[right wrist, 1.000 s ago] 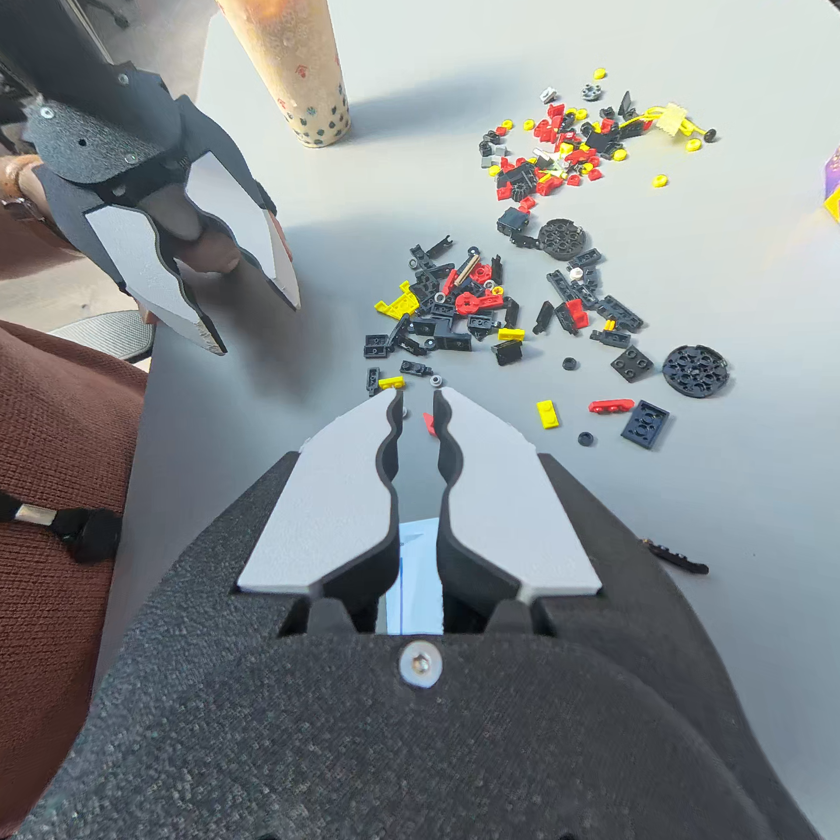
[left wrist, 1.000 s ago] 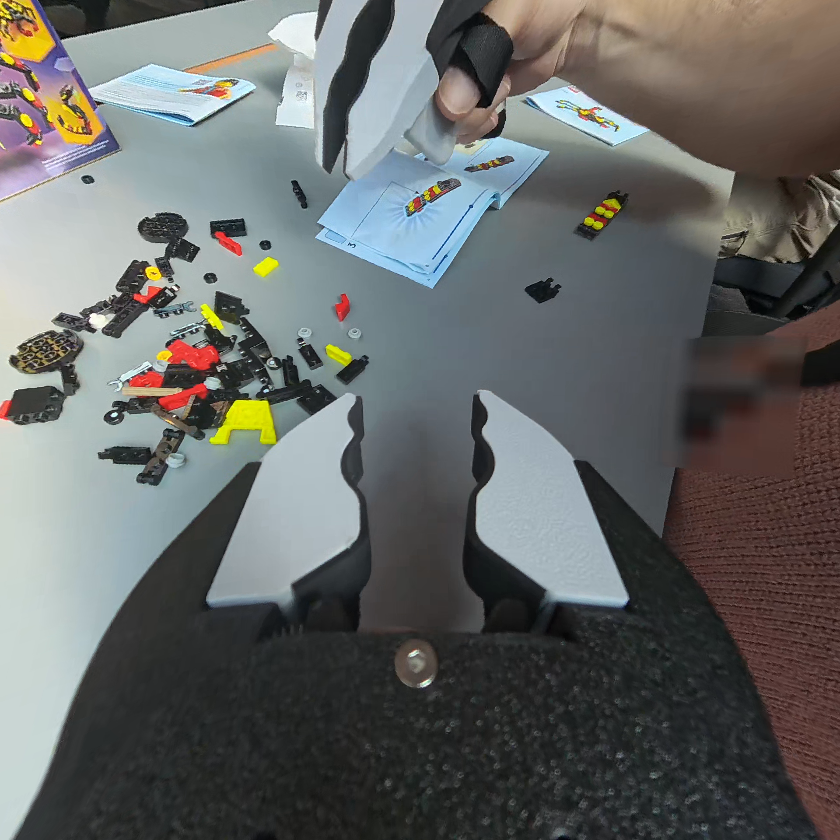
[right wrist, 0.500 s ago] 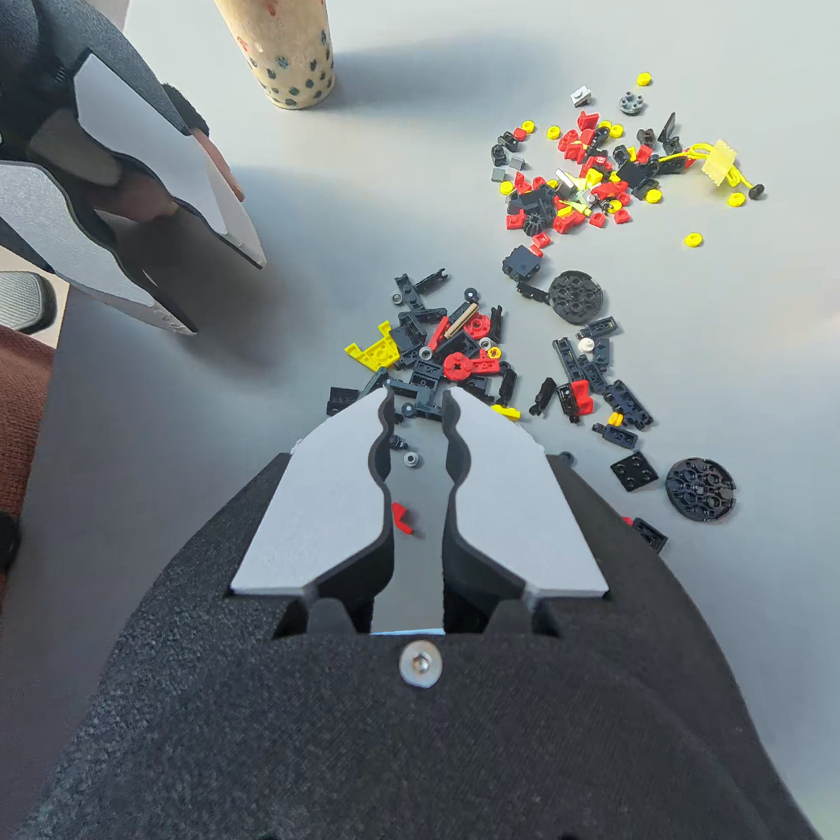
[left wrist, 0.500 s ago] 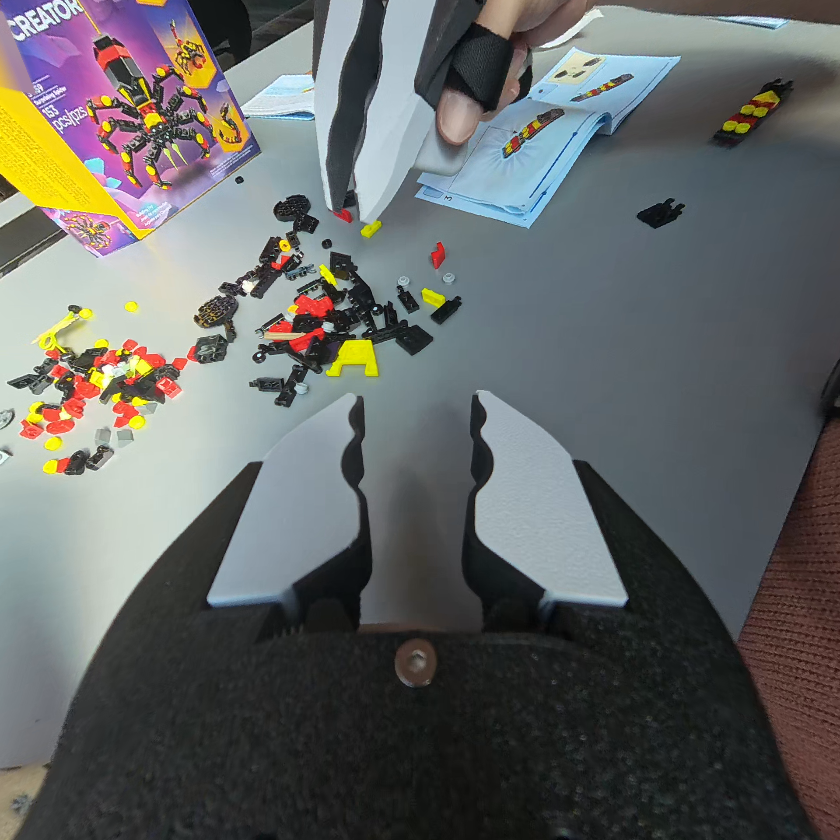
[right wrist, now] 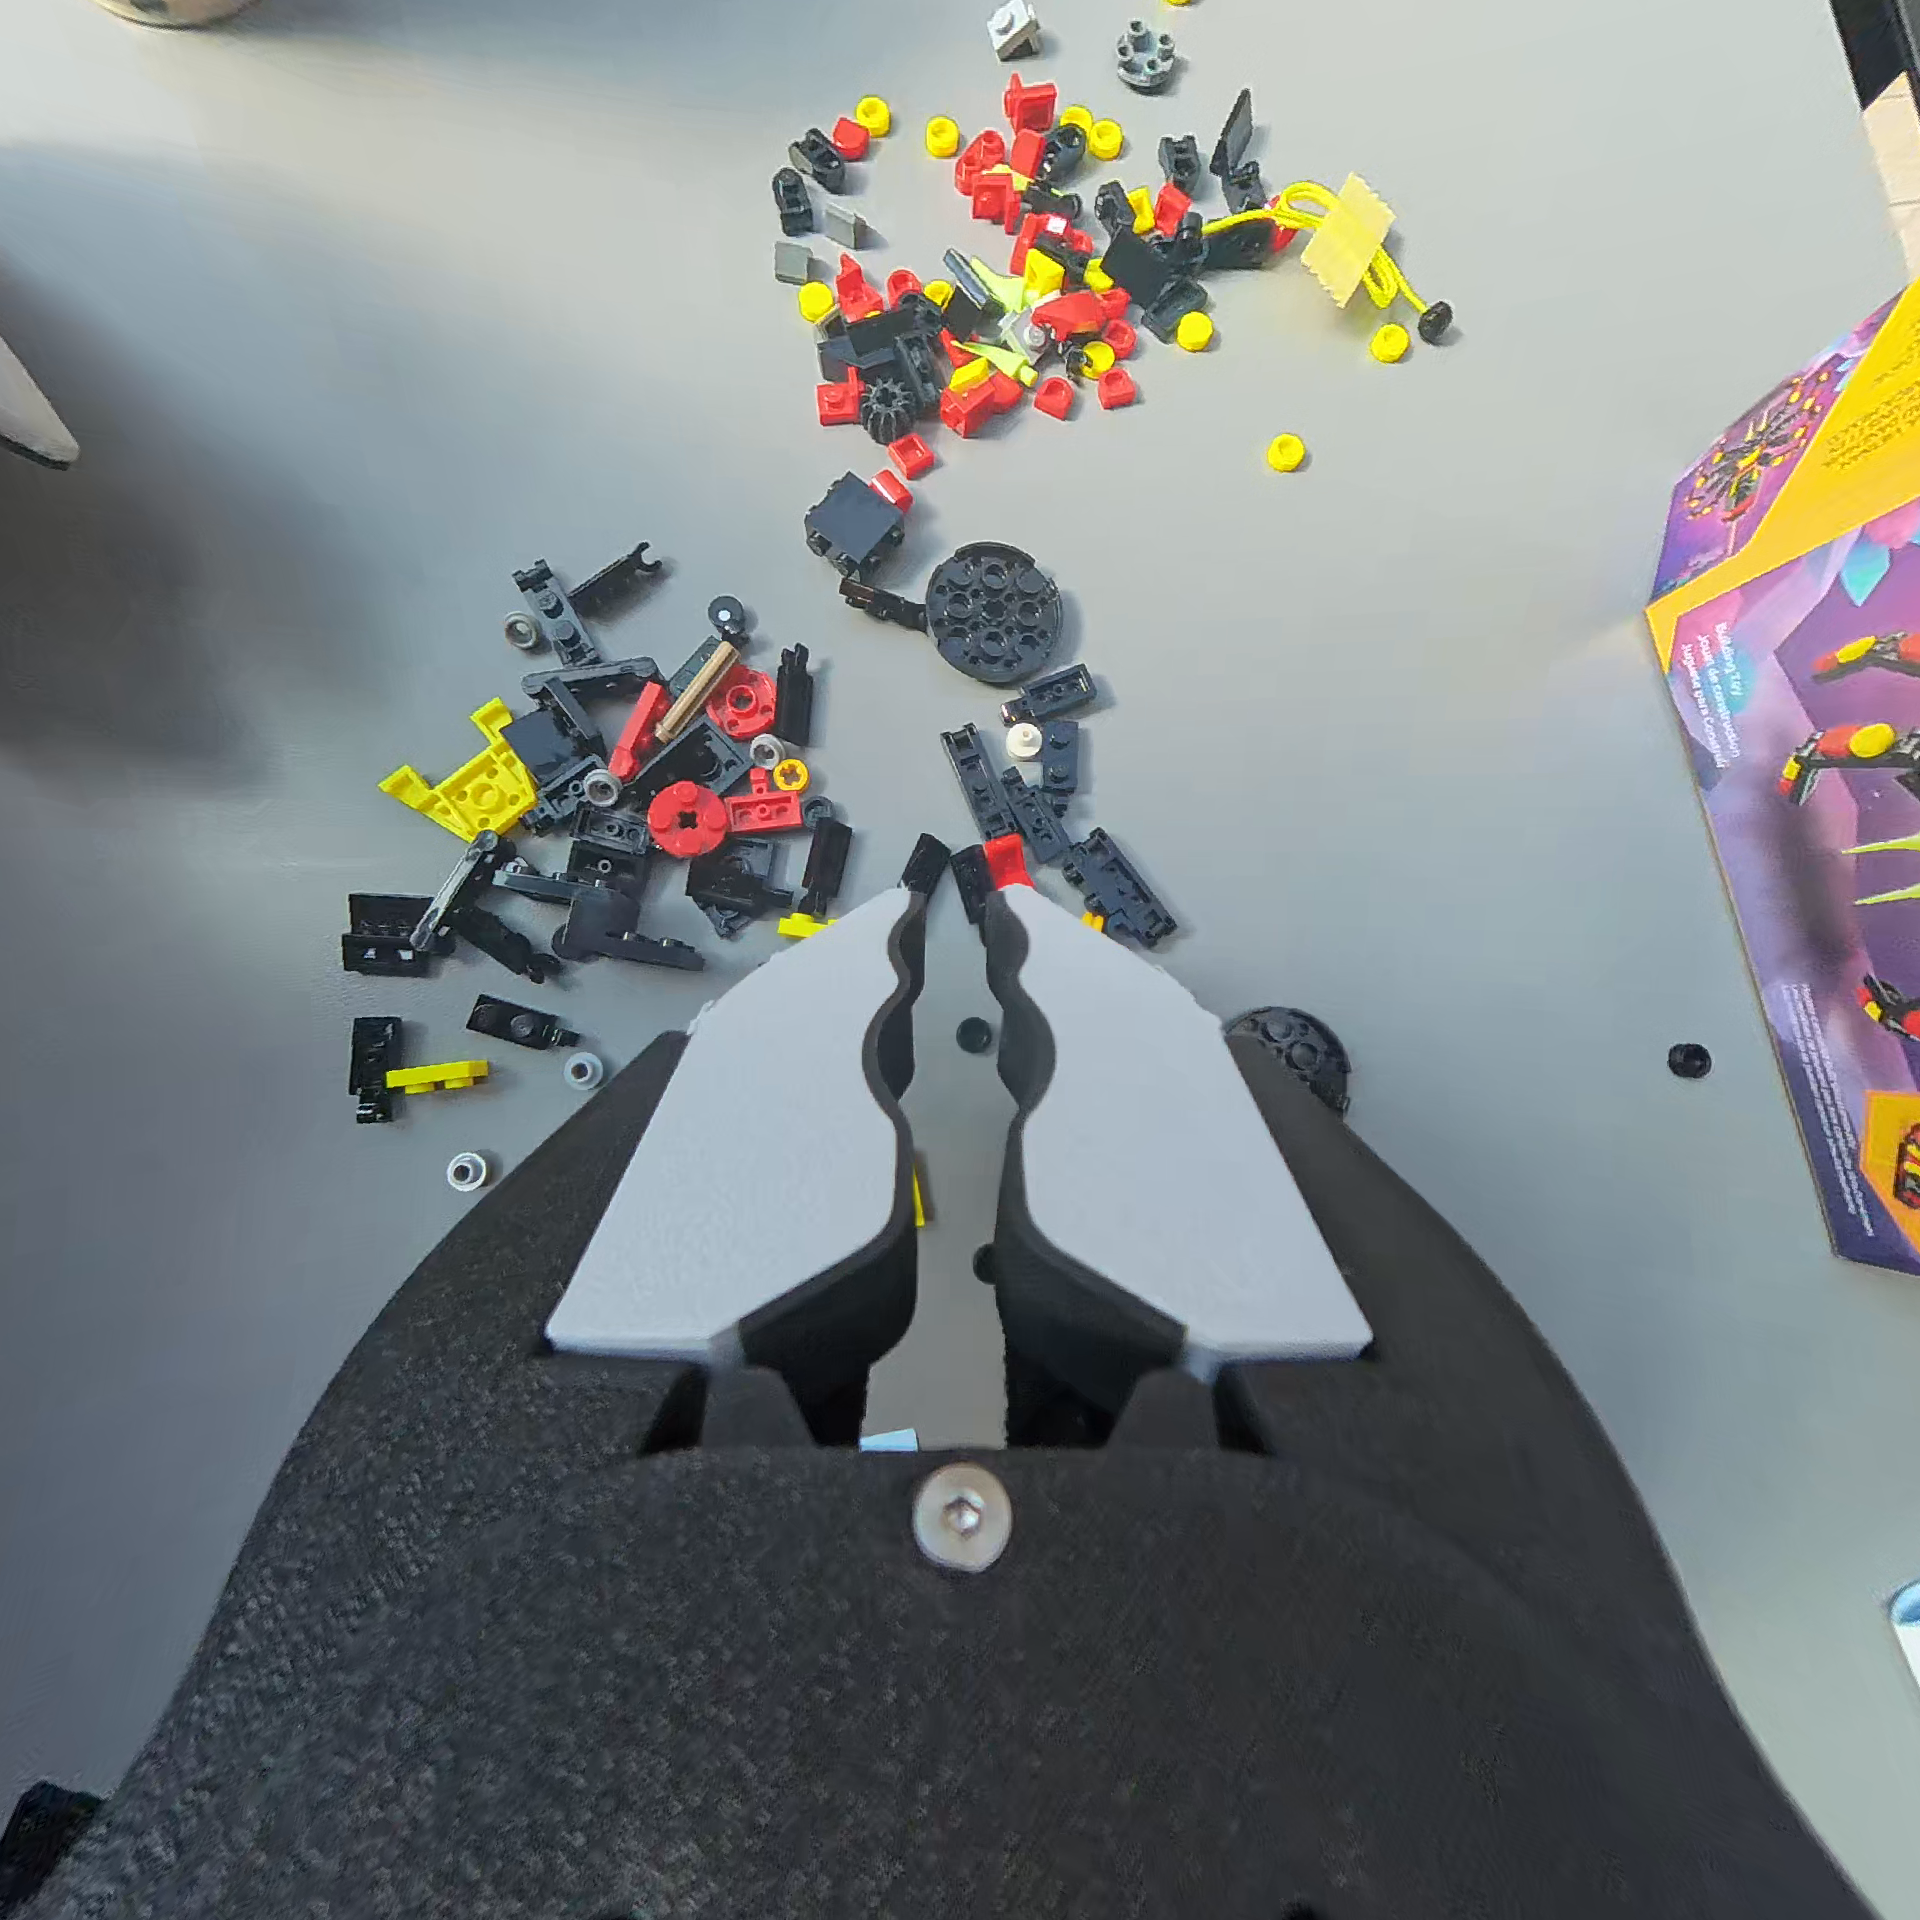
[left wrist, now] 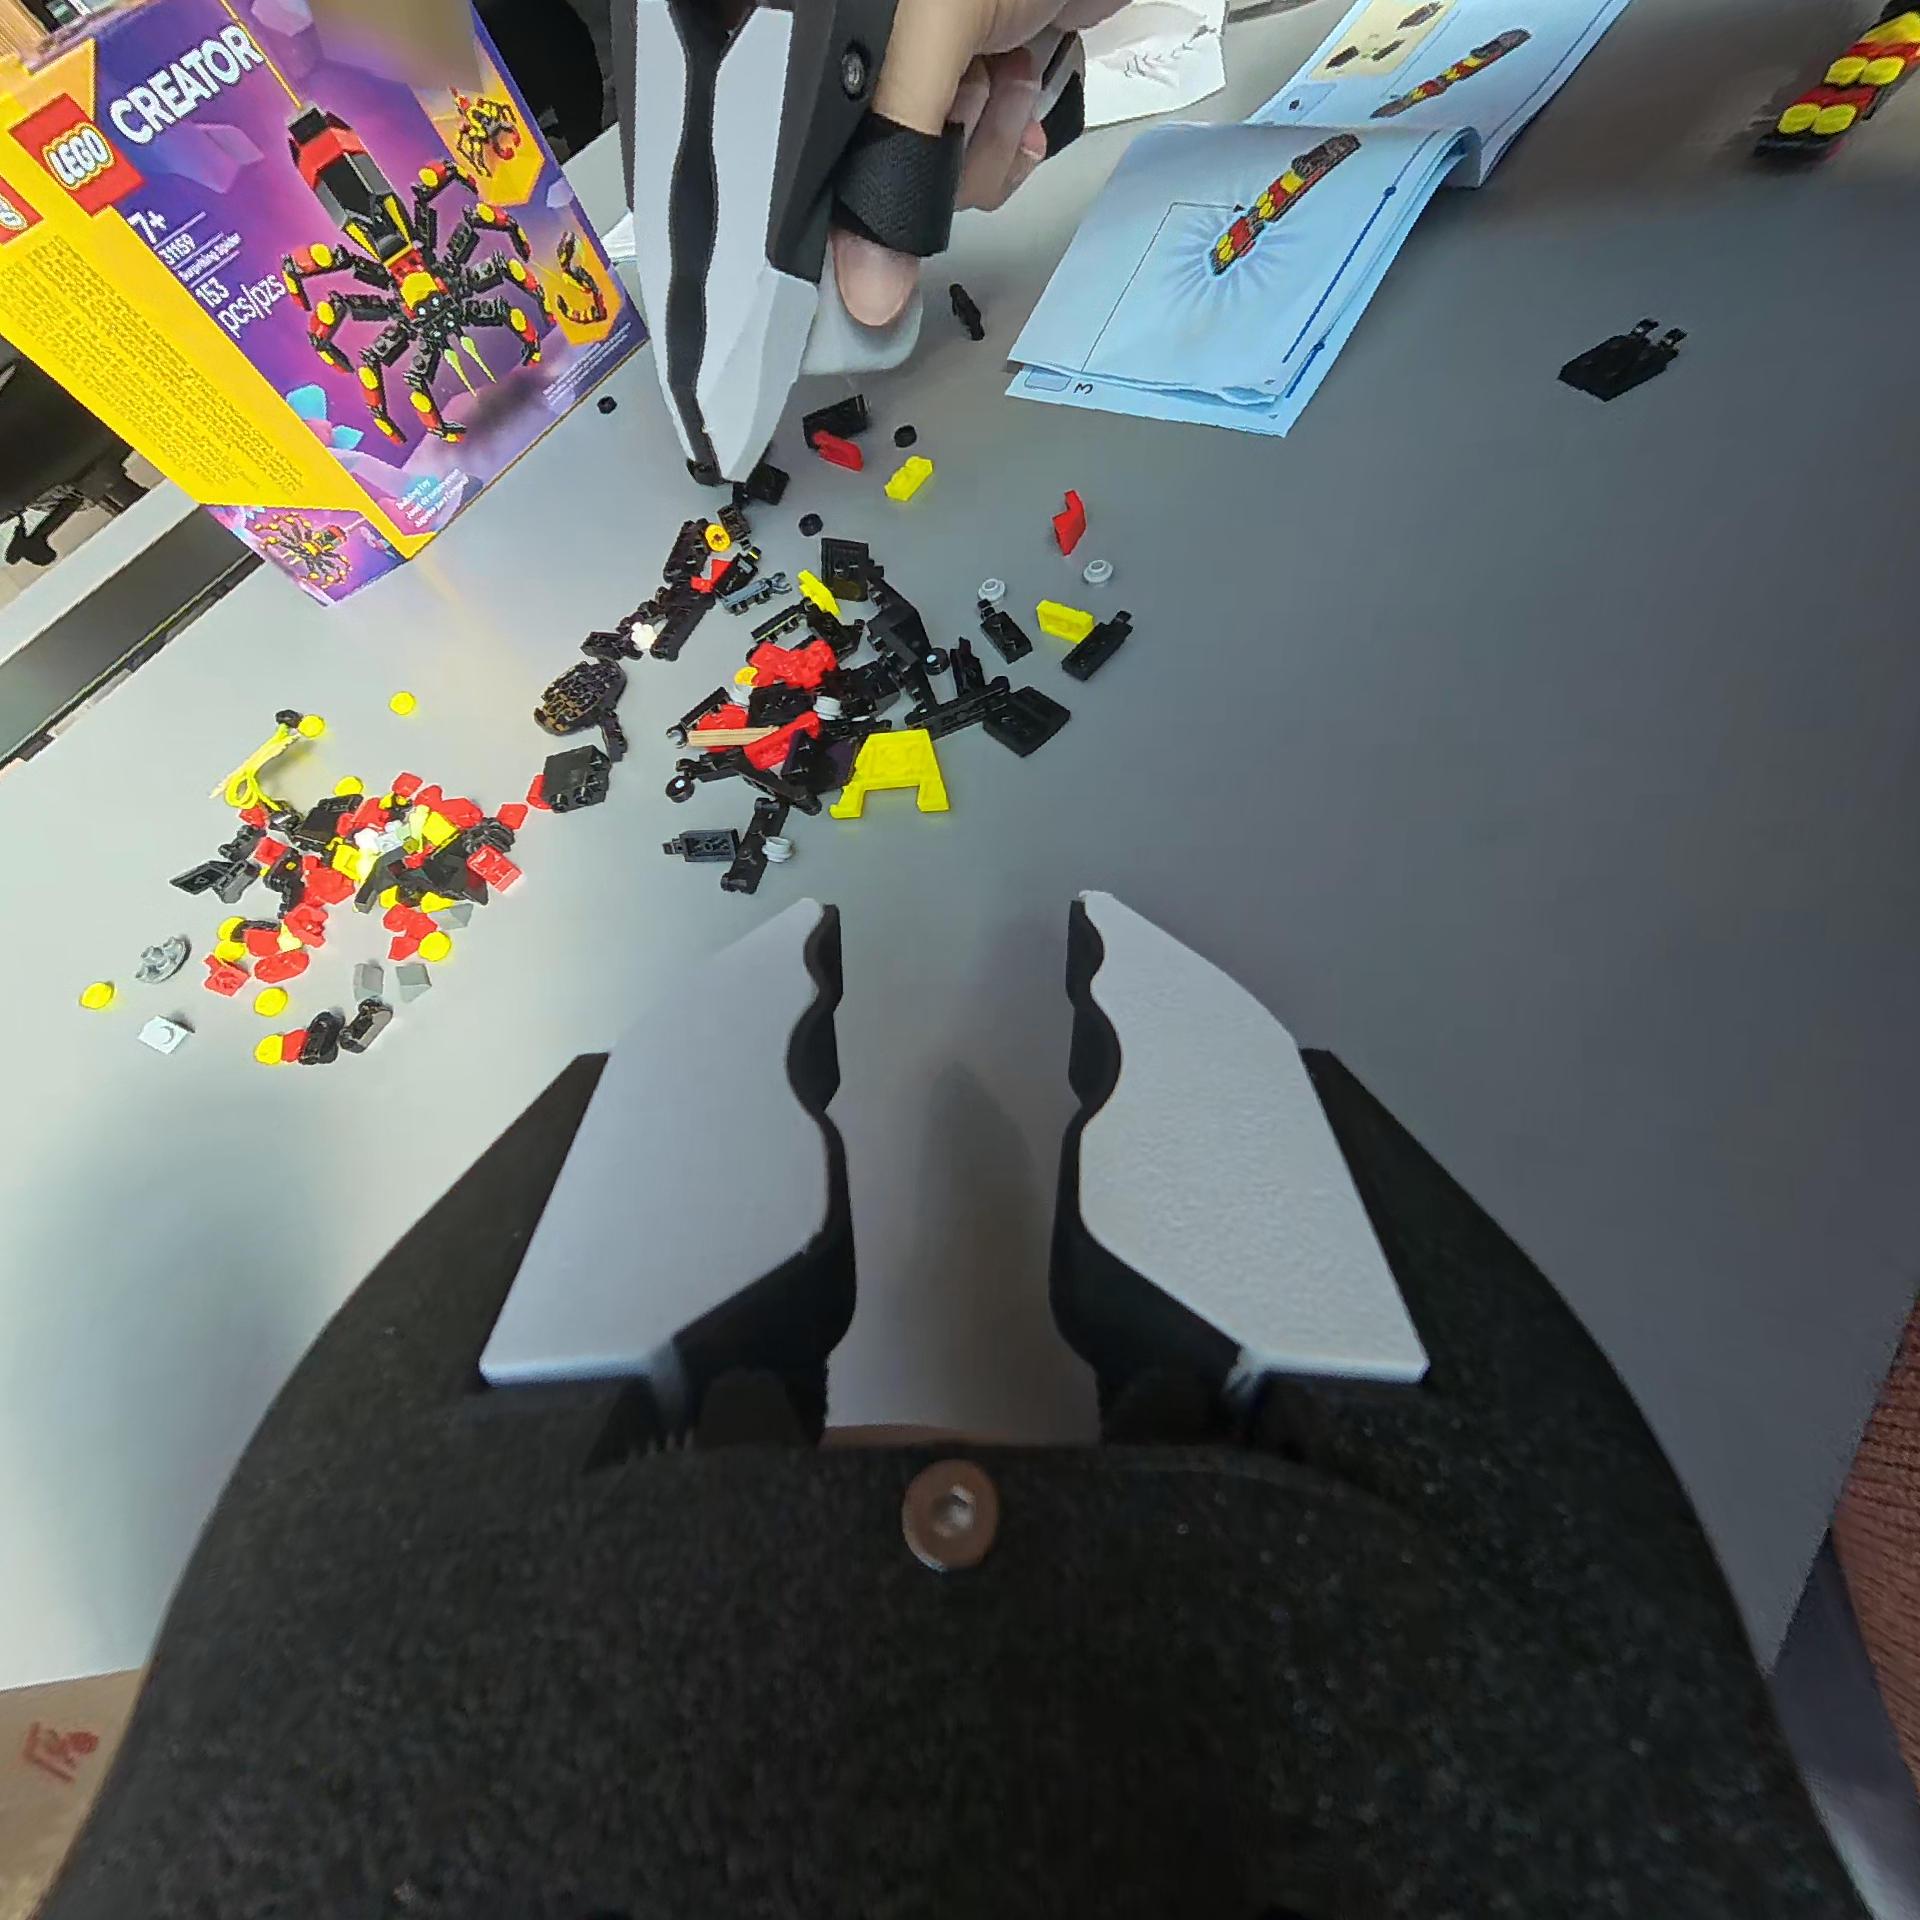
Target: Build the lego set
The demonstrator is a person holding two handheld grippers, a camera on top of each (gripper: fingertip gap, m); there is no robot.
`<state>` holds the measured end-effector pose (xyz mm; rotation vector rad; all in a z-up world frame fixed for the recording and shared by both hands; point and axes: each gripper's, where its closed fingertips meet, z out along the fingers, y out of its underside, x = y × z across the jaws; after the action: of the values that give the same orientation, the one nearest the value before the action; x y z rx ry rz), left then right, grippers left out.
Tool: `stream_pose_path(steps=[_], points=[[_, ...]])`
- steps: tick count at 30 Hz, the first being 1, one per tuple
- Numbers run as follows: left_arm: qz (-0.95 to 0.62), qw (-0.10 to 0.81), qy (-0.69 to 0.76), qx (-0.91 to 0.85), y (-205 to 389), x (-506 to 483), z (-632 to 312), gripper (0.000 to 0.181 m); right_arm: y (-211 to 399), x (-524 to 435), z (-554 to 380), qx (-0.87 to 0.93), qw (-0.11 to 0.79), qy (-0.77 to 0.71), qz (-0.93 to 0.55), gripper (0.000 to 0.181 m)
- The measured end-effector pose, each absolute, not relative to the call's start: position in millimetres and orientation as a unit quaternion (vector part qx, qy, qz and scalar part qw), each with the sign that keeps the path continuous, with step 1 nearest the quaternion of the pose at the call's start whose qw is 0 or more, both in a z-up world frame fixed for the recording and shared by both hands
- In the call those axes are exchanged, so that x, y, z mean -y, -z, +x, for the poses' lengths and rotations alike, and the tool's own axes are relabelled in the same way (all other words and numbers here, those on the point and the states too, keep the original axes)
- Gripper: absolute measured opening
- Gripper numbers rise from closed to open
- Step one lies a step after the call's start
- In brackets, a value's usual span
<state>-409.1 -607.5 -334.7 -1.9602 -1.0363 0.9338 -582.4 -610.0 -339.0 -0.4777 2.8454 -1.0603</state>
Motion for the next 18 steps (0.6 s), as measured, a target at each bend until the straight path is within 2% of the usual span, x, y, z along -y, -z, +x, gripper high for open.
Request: stream_pose_path(steps=[18], points=[[-0.765,0.349,-0.36,0.404,338.7,612.9,-402.3,0.041,337.7,656.4,-612.5,-0.927,0.021,0.344,-0.148,0.015]])
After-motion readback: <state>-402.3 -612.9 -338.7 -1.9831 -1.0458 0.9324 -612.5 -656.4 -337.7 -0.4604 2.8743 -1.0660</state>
